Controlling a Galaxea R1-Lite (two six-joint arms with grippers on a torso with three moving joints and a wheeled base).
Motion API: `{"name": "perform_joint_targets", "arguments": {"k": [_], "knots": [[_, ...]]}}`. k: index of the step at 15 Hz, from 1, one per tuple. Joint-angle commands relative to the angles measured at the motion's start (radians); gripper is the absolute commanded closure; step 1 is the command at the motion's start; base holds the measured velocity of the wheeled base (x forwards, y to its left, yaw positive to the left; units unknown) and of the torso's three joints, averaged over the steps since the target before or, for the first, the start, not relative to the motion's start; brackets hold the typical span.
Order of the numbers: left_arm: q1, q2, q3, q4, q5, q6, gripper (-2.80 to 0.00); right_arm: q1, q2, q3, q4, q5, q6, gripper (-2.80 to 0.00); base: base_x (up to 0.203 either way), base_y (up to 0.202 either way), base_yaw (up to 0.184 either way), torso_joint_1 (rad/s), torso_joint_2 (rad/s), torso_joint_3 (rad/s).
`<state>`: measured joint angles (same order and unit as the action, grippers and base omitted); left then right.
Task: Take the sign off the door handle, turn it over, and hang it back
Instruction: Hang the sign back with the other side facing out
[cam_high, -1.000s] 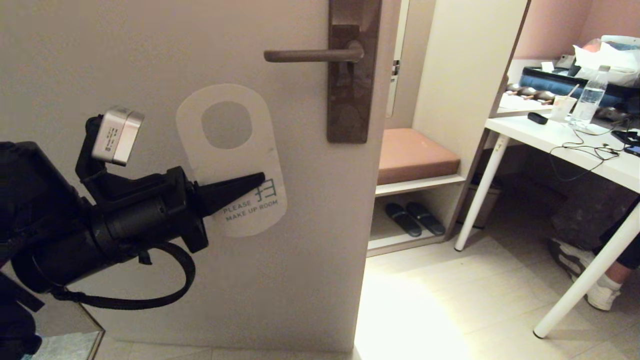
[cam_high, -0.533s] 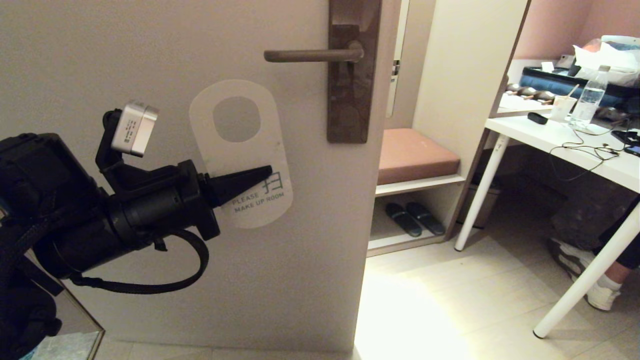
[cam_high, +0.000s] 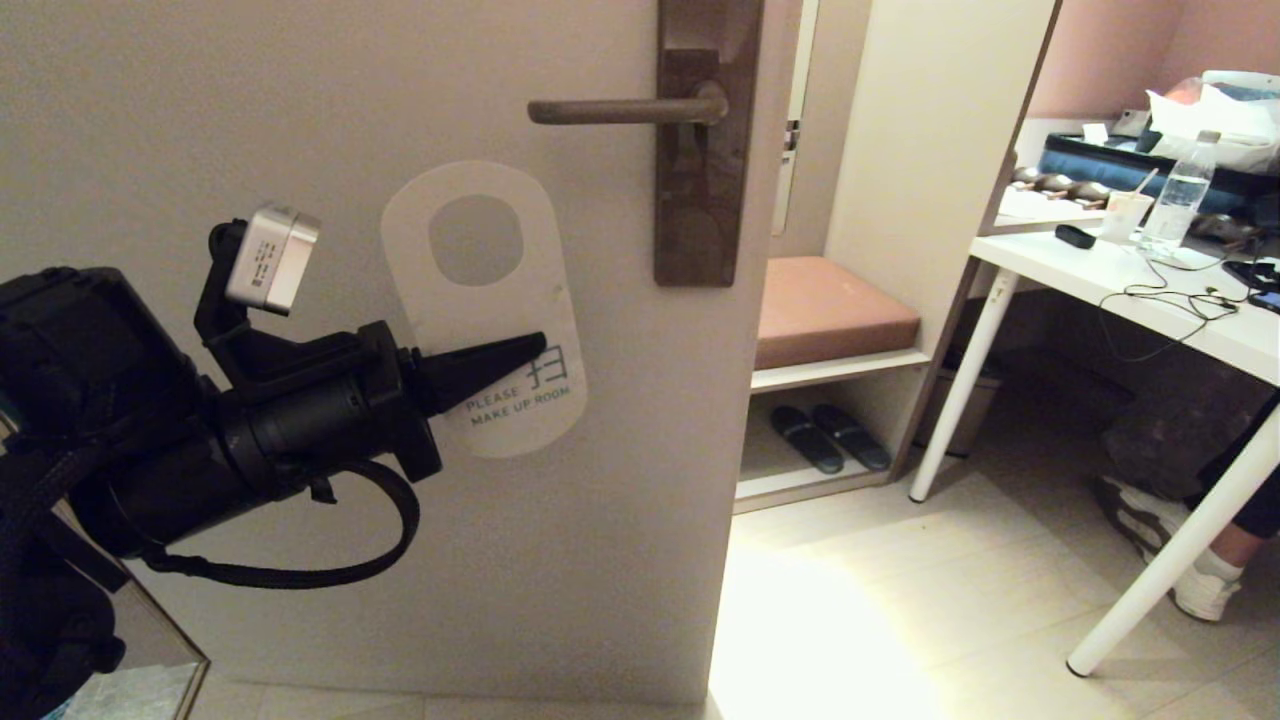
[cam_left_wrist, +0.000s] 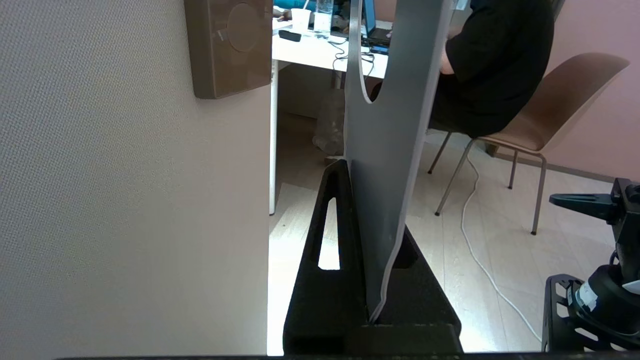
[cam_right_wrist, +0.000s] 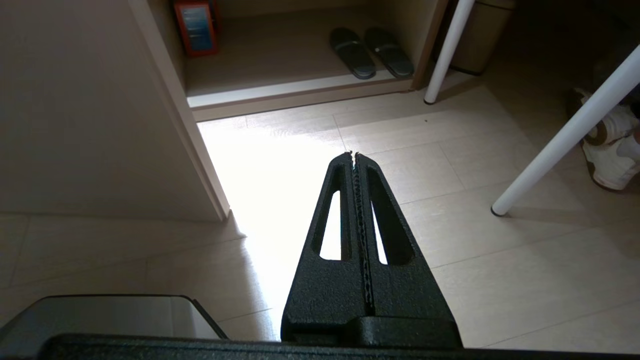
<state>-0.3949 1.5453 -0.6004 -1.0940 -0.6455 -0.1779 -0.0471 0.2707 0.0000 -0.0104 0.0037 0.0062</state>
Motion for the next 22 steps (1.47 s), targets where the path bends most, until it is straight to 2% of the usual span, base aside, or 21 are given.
{"name": "perform_joint_targets", "arguments": {"k": [1, 8, 12, 18, 22], "knots": [[0.001, -0.004, -0.002, -0.007, -0.002, -0.002, 0.0, 0.014, -0.009, 0.0, 0.0, 0.001, 0.0, 0.0, 0.0, 0.0, 0.0, 0.0, 0.0, 0.0], [0.001, -0.003, -0.009, -0.007, -0.003, -0.002, 0.0, 0.045, -0.265, 0.0, 0.002, 0.001, 0.005, 0.0, 0.0, 0.0, 0.0, 0.0, 0.0, 0.0], [0.01, 0.02, -0.057, -0.007, 0.004, -0.005, 0.0, 0.046, -0.271, 0.0, 0.003, 0.001, 0.009, 0.0, 0.0, 0.0, 0.0, 0.0, 0.0, 0.0], [0.045, 0.05, -0.17, -0.003, 0.099, 0.0, 0.0, 0.046, -0.271, 0.0, 0.003, 0.001, 0.011, 0.0, 0.0, 0.0, 0.0, 0.0, 0.0, 0.0], [0.047, 0.044, -0.182, 0.0, 0.212, 0.01, 0.0, 0.046, -0.271, 0.0, 0.003, 0.001, 0.011, 0.0, 0.0, 0.0, 0.0, 0.0, 0.0, 0.0]]}}
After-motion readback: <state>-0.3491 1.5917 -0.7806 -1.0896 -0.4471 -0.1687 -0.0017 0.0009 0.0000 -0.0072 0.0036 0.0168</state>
